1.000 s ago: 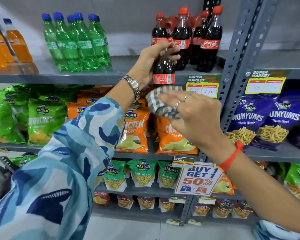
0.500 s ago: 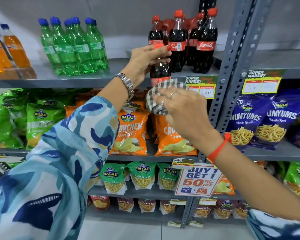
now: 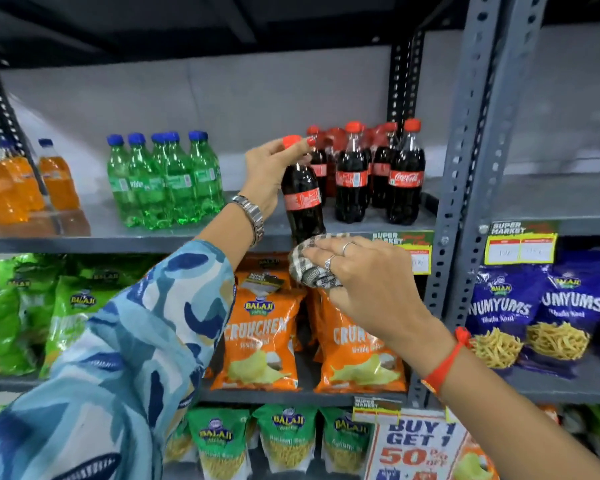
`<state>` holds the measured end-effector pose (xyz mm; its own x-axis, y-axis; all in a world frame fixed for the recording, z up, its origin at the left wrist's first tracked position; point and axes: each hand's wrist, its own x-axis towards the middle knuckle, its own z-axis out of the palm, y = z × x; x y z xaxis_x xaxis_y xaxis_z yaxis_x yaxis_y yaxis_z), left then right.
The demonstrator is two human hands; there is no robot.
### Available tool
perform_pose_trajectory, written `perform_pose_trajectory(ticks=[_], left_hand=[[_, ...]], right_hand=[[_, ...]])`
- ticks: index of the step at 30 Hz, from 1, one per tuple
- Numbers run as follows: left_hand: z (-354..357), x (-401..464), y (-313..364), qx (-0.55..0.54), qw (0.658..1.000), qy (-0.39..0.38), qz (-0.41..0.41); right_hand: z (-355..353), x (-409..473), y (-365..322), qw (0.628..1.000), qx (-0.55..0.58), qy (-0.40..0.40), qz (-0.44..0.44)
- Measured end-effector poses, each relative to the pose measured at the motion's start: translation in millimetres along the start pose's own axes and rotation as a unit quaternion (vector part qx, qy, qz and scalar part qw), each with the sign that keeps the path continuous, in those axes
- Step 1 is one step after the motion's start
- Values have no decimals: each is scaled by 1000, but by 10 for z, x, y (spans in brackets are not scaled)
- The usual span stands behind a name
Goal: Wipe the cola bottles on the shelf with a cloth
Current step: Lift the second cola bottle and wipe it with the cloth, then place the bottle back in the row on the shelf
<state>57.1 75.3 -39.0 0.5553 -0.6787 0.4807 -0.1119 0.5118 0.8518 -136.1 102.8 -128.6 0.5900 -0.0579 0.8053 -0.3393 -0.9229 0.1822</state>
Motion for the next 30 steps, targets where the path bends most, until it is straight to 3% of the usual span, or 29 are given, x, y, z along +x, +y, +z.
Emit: perform_pose_trajectory(ticks=[9, 30], left_hand=[[179, 403, 153, 37, 998, 26, 54], [298, 798, -235, 80, 996, 33, -12]], right_hand=[[116, 155, 159, 999, -14, -27, 16], [293, 163, 395, 998, -8, -38, 39]])
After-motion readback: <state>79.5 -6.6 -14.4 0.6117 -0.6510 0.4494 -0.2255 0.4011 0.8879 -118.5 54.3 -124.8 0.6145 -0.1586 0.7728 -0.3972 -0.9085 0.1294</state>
